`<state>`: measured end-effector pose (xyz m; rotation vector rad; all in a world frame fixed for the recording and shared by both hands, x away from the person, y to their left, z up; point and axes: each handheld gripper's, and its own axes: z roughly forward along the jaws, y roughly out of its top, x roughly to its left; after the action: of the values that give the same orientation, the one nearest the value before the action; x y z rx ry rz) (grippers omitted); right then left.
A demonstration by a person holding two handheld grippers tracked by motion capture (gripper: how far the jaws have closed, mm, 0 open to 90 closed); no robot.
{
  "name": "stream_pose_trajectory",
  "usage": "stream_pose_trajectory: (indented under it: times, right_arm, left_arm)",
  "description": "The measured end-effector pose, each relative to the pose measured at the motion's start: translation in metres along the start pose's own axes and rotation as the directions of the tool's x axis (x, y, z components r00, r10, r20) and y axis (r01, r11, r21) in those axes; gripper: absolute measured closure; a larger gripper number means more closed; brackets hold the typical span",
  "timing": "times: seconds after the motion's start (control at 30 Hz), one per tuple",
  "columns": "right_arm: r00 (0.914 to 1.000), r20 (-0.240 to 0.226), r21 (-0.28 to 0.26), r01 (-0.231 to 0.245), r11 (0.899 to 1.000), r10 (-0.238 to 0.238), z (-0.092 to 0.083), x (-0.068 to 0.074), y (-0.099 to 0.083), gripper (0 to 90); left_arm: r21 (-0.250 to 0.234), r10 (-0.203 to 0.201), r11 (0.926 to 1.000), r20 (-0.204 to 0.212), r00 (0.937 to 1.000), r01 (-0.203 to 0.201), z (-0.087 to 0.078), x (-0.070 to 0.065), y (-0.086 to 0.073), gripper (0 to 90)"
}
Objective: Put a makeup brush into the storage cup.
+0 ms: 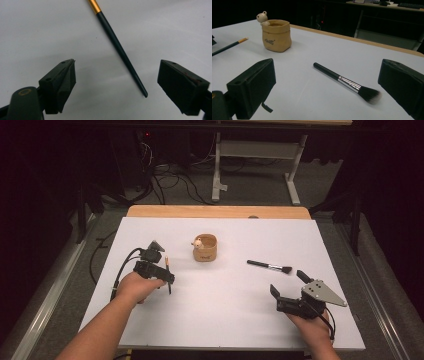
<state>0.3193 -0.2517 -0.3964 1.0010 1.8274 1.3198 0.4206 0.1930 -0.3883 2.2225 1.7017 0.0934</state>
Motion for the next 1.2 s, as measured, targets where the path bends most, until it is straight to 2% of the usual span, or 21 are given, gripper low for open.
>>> stream_pose_trajectory:
  times: [0.2, 0.33, 0.47, 0.67, 0.73, 0.87, 1.2]
  right_arm:
    - [1.0000, -0.002, -0.004, 0.001, 1.000, -0.001, 0.000, 0.000, 0.000, 2.7]
    - [1.0000, -0.002, -0.005, 0.003, 1.000, -0.003, -0.001, 0.000, 0.001, 2.8]
    - [1.0000, -0.002, -0.005, 0.002, 1.000, -0.002, 0.000, 0.000, 0.001, 2.9]
    - [1.0000, -0.003, -0.009, 0.002, 1.000, -0.002, -0.001, -0.001, 0.001, 2.9]
    - [1.0000, -0.004, -0.009, 0.002, 1.000, -0.002, -0.001, -0.001, 0.001, 2.9]
    - [1.0000, -0.005, -0.009, 0.002, 1.000, -0.002, -0.001, -0.001, 0.001, 3.0]
    - [1.0000, -0.002, -0.008, 0.003, 1.000, -0.003, -0.001, -0.001, 0.001, 3.2]
  left_arm:
    - [0.042, -0.018, 0.9989, 0.003, 0.9998, 0.018, 0.002, -0.003, 0.008, 24.0]
    - [0.065, -0.004, 0.9979, -0.015, 0.9999, 0.004, 0.004, -0.006, 0.012, 30.3]
    - [0.080, -0.078, 0.9939, 0.015, 0.9969, 0.076, 0.006, -0.008, 0.016, 34.0]
    - [0.116, -0.061, 0.9912, -0.030, 0.9977, 0.064, 0.013, -0.013, 0.019, 44.4]
    - [0.124, -0.055, 0.9904, -0.046, 0.9974, 0.060, 0.015, -0.015, 0.019, 45.3]
    - [0.131, -0.052, 0.9895, -0.067, 0.9964, 0.061, 0.016, -0.015, 0.021, 53.8]
    - [0.157, -0.044, 0.9861, -0.077, 0.9960, 0.056, 0.018, -0.018, 0.025, 64.0]
